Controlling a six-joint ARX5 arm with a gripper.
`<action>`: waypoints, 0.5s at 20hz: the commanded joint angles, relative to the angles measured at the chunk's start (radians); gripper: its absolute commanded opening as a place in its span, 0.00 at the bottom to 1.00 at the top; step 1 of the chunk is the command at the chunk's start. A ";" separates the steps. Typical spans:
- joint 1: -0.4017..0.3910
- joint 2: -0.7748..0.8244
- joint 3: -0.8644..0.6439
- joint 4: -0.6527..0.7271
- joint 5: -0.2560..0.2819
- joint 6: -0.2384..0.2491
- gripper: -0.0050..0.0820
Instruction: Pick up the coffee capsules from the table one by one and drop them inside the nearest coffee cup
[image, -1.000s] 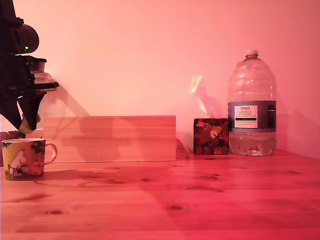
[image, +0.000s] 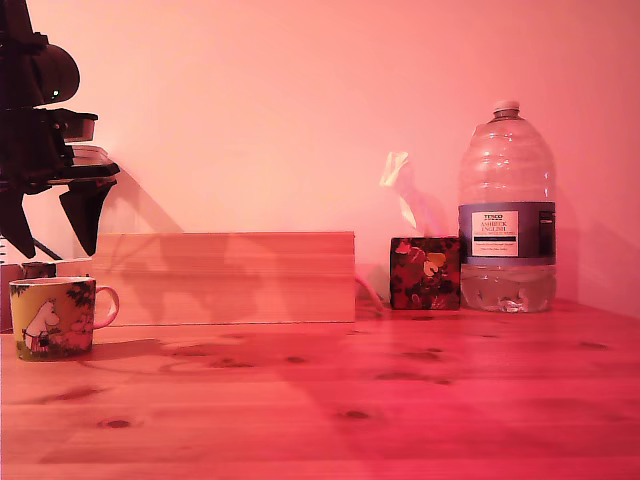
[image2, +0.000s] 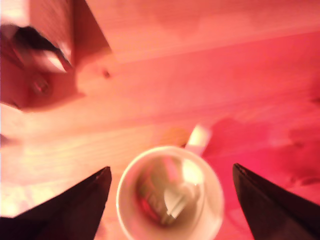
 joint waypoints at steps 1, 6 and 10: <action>-0.010 -0.095 -0.069 0.050 0.013 0.005 0.85; -0.026 -0.302 -0.300 0.206 0.078 0.016 0.35; -0.053 -0.454 -0.456 0.282 0.106 0.016 0.03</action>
